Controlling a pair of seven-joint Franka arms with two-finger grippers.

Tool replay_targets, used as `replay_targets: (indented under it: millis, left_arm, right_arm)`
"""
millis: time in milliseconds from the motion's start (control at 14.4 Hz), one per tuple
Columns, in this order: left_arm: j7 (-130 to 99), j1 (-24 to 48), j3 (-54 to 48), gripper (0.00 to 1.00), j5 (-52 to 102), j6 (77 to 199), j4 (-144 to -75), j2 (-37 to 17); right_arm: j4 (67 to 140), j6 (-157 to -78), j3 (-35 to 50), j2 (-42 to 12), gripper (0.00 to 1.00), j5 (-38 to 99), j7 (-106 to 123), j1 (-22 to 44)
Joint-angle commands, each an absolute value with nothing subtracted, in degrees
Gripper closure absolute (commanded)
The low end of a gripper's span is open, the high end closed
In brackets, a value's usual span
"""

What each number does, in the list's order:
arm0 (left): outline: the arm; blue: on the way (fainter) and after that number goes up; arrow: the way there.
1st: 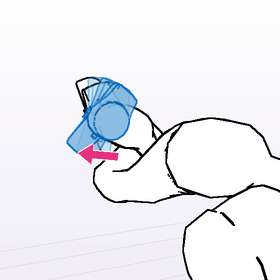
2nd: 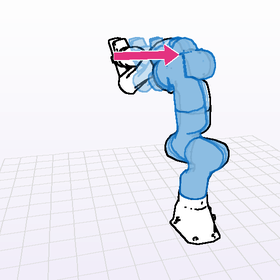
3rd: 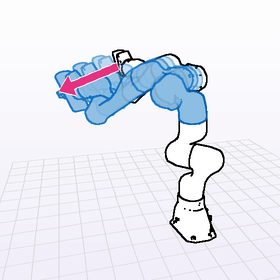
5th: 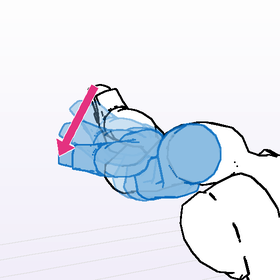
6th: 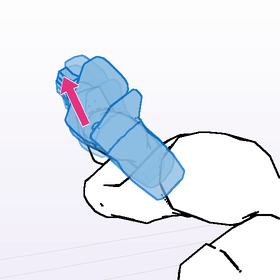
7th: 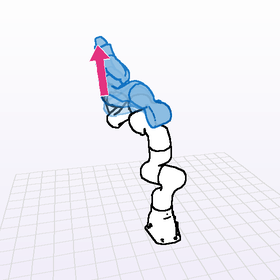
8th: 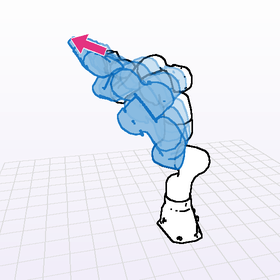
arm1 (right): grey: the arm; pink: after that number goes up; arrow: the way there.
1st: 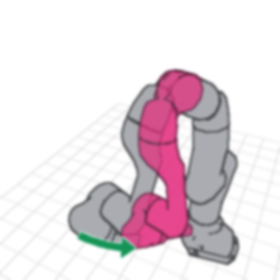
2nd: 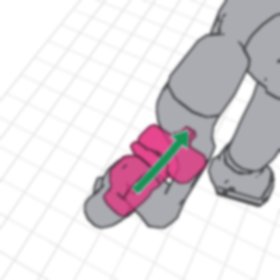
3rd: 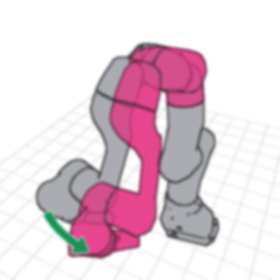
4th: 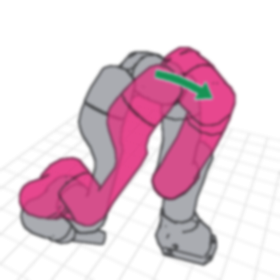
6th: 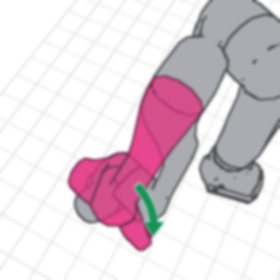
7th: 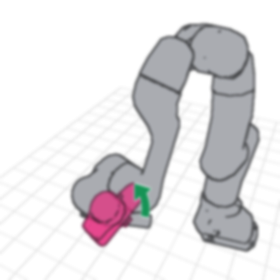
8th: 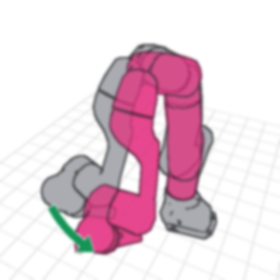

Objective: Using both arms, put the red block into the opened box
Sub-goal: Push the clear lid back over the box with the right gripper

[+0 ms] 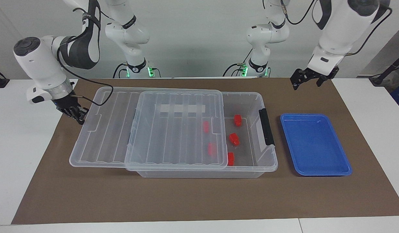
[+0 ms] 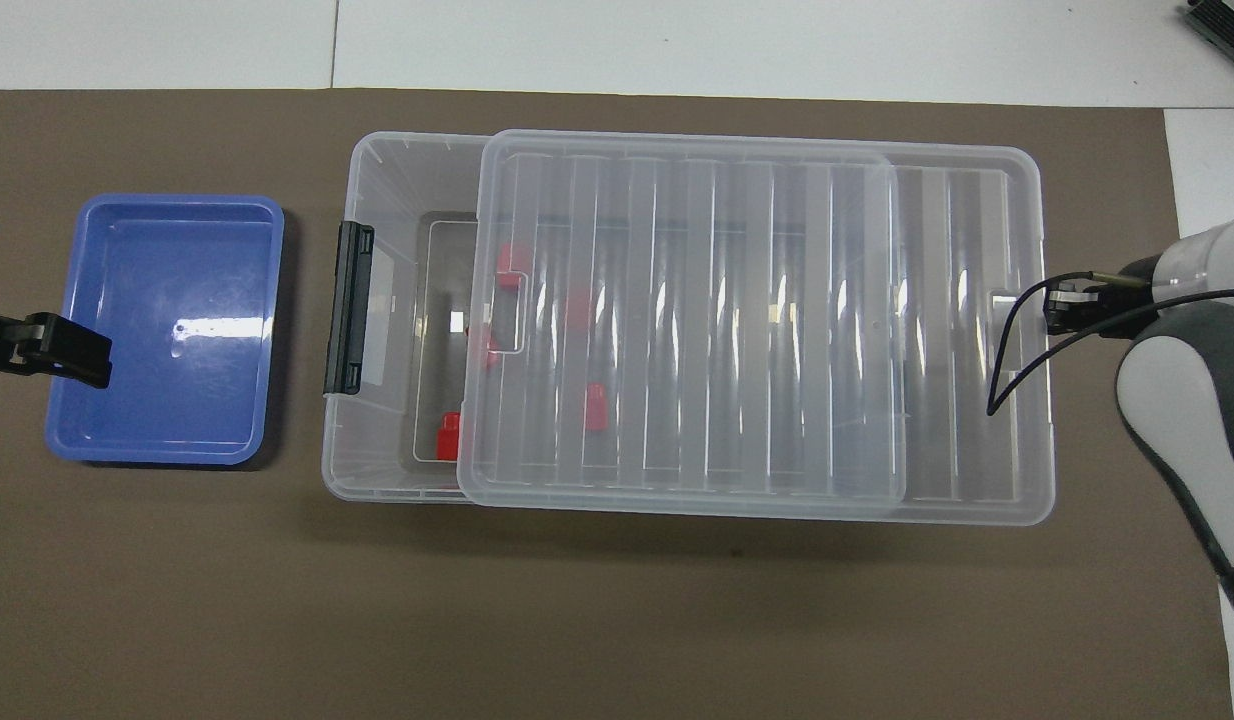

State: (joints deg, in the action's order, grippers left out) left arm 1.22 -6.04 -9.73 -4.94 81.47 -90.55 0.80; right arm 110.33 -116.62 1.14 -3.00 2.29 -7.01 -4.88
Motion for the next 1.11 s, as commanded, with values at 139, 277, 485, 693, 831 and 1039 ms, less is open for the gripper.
replay_targets:
  millis: [139, 277, 485, 693, 831, 1039]
  left_arm:
    - [2.64, -9.67, -9.93, 0.0, -4.31, 81.74, -93.86, 3.25]
    - [3.68, -9.32, -10.02, 0.0, -4.31, 81.91, -94.39, 3.69]
    - [6.24, -8.88, -10.11, 0.0, -3.43, 82.09, -94.66, 3.78]
    - [6.24, -8.88, -10.11, 0.0, -2.46, 83.4, -94.66, 3.78]
    - [5.98, -7.83, -10.37, 0.0, -2.29, 84.55, -94.66, 3.78]
    - [6.15, -7.82, -10.28, 0.0, -2.29, 84.46, -94.75, 3.78]
  right_arm:
    - [114.26, -120.67, 1.14, -1.14, 1.0, 3.69, -7.91, -0.27]
    - [114.26, -120.76, 1.14, -1.06, 1.0, 3.78, -8.26, 1.83]
    - [114.26, -120.76, 1.14, -1.05, 1.0, 3.69, -10.98, 3.86]
    - [114.26, -121.2, 1.14, -1.05, 1.0, 3.69, -12.22, 4.65]
    - [114.35, -122.69, 1.14, -1.05, 1.0, 3.69, -12.22, 5.45]
    - [114.35, -122.87, 1.14, -1.06, 1.0, 3.69, -13.09, 6.42]
